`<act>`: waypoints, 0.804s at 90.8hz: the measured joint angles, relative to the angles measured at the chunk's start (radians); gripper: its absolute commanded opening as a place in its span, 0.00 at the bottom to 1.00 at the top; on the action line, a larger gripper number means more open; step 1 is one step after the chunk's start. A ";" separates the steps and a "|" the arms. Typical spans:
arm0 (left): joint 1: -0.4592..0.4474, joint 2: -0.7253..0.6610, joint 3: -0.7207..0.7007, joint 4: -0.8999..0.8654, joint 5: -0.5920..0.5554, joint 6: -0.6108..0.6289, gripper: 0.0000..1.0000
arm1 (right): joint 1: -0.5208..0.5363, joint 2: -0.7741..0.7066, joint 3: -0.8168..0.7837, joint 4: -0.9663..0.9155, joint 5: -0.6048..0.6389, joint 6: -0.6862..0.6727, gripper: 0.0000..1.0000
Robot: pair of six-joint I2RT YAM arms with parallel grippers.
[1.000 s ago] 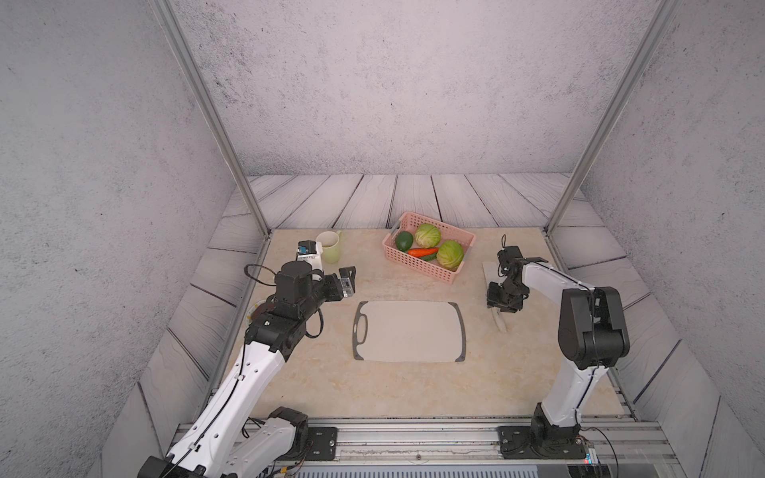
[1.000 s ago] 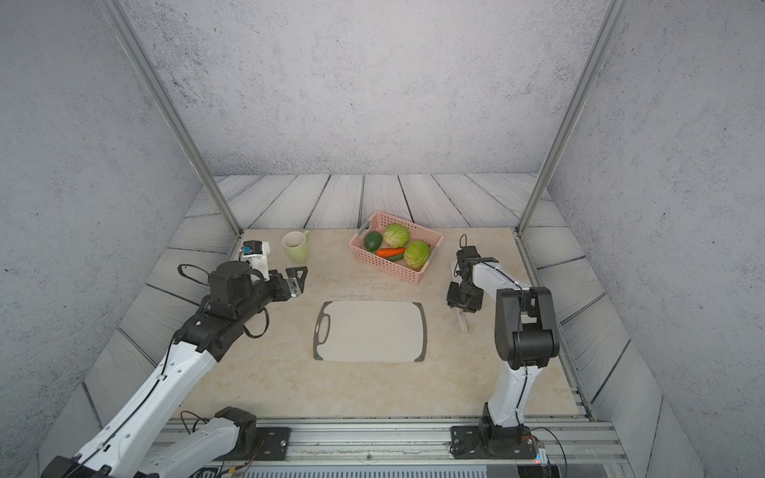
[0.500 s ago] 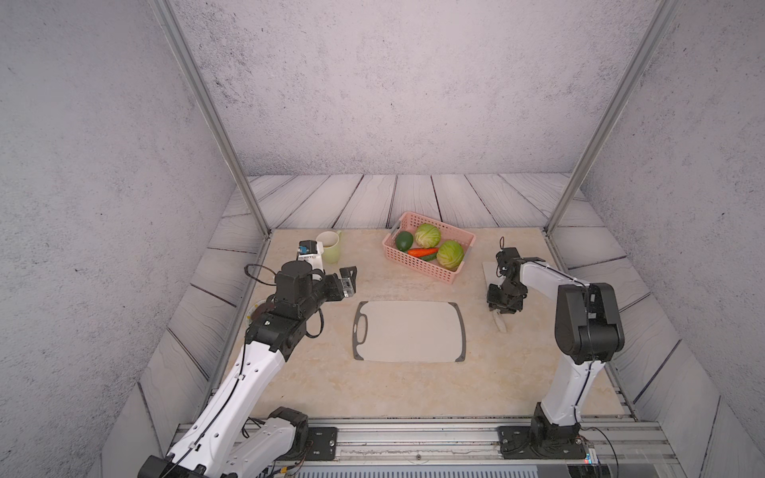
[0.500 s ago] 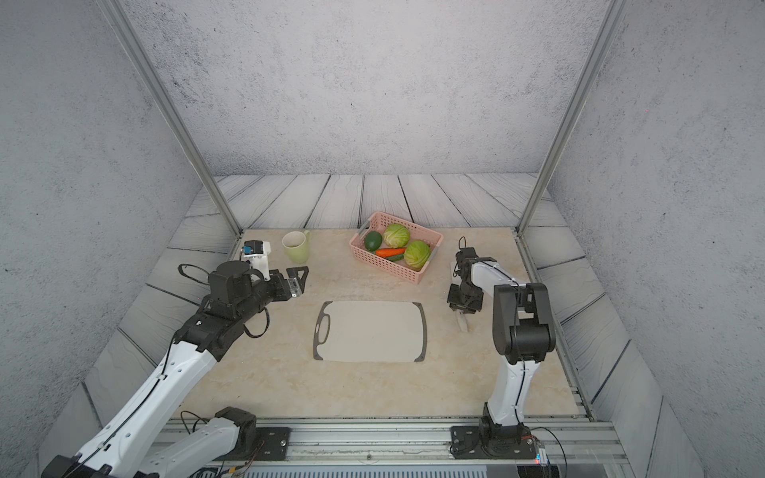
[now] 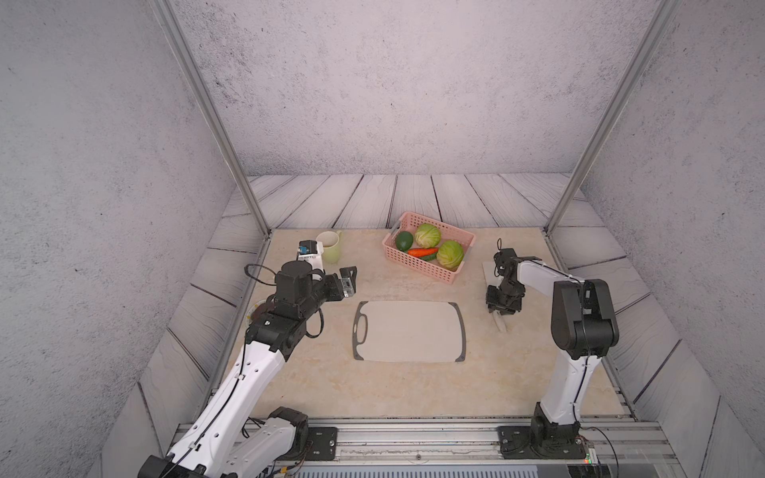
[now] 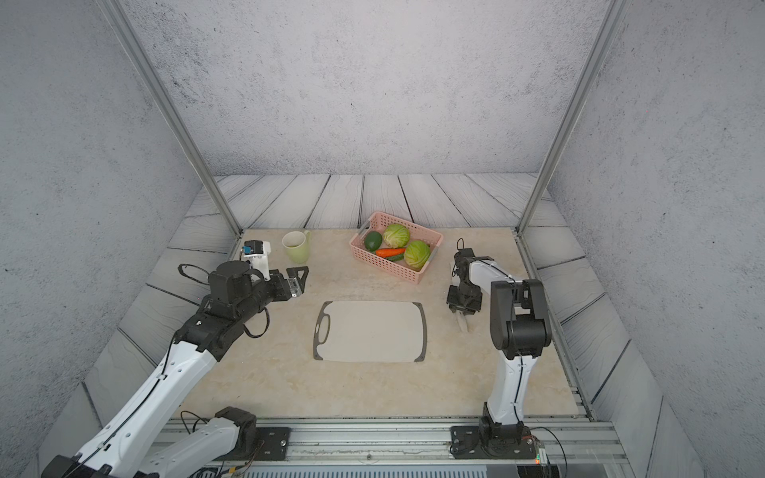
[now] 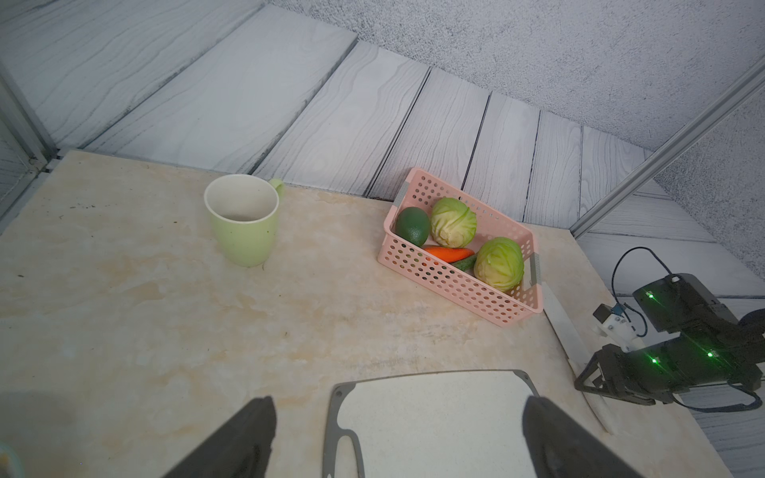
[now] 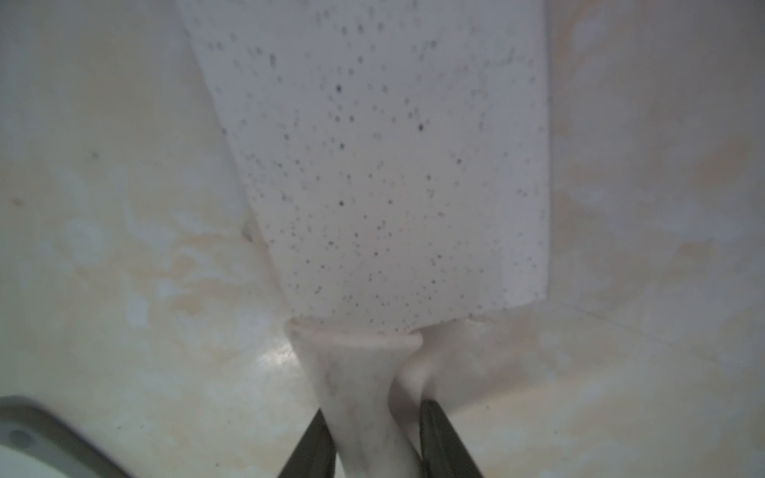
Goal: Align the knife with the edge of the cutting board
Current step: Pick up the knife at the center of the board.
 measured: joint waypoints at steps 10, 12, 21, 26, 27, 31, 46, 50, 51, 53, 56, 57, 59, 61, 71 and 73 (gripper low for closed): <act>0.000 0.004 0.000 0.000 0.000 0.000 0.98 | 0.000 0.001 0.000 0.000 0.000 0.000 0.37; 0.000 0.005 0.000 0.000 0.000 0.000 0.98 | 0.000 0.001 0.000 0.000 0.000 0.000 0.36; 0.000 0.009 0.000 0.000 0.000 0.000 0.98 | 0.000 0.001 0.000 0.000 0.000 -0.005 0.33; 0.000 0.014 0.000 0.000 0.003 0.000 0.98 | 0.000 0.001 0.000 0.000 0.000 -0.008 0.30; 0.000 0.016 0.000 0.000 0.005 0.000 0.98 | 0.000 0.001 -0.001 0.000 0.000 -0.011 0.30; 0.000 0.024 0.000 0.000 0.011 0.000 0.98 | 0.000 0.001 -0.001 0.001 0.000 -0.012 0.28; 0.000 0.067 0.006 -0.010 0.044 0.000 0.98 | 0.000 -0.001 -0.004 0.005 -0.002 -0.013 0.23; 0.000 0.079 0.010 -0.015 0.052 0.000 0.98 | 0.000 -0.003 -0.006 0.007 -0.002 -0.015 0.21; 0.000 0.082 0.011 -0.016 0.053 0.000 0.98 | 0.000 -0.003 -0.007 0.008 -0.002 -0.013 0.20; 0.000 0.087 0.014 -0.018 0.056 0.000 0.98 | 0.000 -0.005 -0.009 0.010 -0.002 -0.014 0.19; 0.000 0.093 0.016 -0.021 0.062 0.000 0.98 | 0.000 -0.007 -0.013 0.014 -0.002 -0.014 0.17; 0.000 0.095 0.017 -0.022 0.064 0.000 0.98 | 0.000 -0.009 -0.014 0.016 -0.002 -0.014 0.17; -0.001 0.099 0.019 -0.024 0.068 0.000 0.98 | 0.000 -0.011 -0.018 0.019 -0.002 -0.014 0.16; -0.001 0.103 0.020 -0.026 0.071 0.000 0.98 | 0.000 -0.013 -0.020 0.022 -0.003 -0.014 0.16; -0.001 0.114 0.028 -0.032 0.084 0.000 0.98 | 0.000 -0.022 -0.032 0.028 -0.005 -0.014 0.08; -0.001 0.115 0.029 -0.032 0.087 0.000 0.98 | 0.000 -0.026 -0.035 0.029 -0.005 -0.014 0.06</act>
